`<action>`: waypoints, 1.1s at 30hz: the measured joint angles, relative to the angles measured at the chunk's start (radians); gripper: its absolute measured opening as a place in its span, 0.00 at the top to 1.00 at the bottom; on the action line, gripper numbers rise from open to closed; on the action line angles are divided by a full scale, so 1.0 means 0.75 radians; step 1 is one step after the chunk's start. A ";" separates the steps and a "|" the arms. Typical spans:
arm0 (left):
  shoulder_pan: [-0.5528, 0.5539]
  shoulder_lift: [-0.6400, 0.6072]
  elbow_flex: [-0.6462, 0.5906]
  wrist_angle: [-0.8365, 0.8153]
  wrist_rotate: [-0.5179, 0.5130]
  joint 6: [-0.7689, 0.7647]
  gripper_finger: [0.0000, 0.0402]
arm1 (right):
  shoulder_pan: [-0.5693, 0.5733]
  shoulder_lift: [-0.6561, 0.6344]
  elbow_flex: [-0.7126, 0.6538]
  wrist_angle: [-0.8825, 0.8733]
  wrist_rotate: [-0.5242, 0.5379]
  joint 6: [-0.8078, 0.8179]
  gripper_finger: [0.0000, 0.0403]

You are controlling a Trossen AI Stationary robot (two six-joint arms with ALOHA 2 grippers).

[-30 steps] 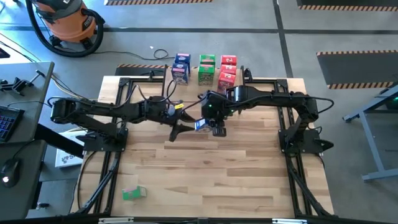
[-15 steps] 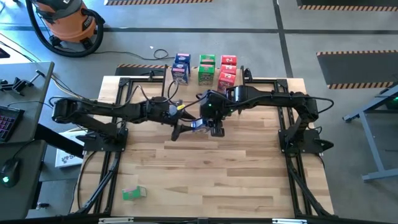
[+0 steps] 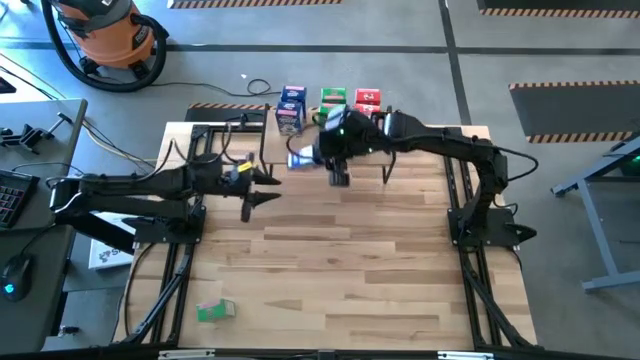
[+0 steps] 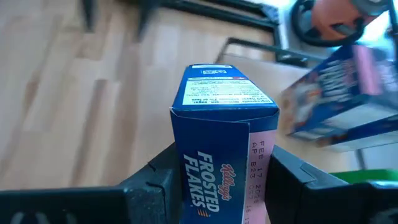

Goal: Stack cereal on shelf
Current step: Put the blue cereal on the shelf aligned with the other blue cereal box, then adjust the blue cereal box on the table

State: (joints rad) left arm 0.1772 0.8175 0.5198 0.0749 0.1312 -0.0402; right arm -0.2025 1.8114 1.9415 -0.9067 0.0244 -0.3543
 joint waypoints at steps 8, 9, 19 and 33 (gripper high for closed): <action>-0.001 -0.067 -0.098 0.017 -0.019 -0.030 0.71 | -0.095 0.206 0.295 -0.167 0.059 -0.195 0.64; -0.001 -0.067 -0.102 0.025 -0.019 -0.029 0.72 | -0.103 0.238 0.349 -0.200 0.062 -0.205 0.64; -0.001 -0.032 -0.110 0.053 -0.015 -0.015 0.79 | -0.126 0.364 0.469 -0.326 0.081 -0.265 0.64; -0.001 -0.031 -0.111 0.068 -0.014 -0.048 0.81 | -0.123 0.375 0.474 -0.225 0.107 -0.227 0.46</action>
State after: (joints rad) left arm 0.1764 0.7945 0.4366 0.1257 0.1207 -0.0766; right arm -0.2947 2.0926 2.2967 -1.0755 0.1043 -0.5244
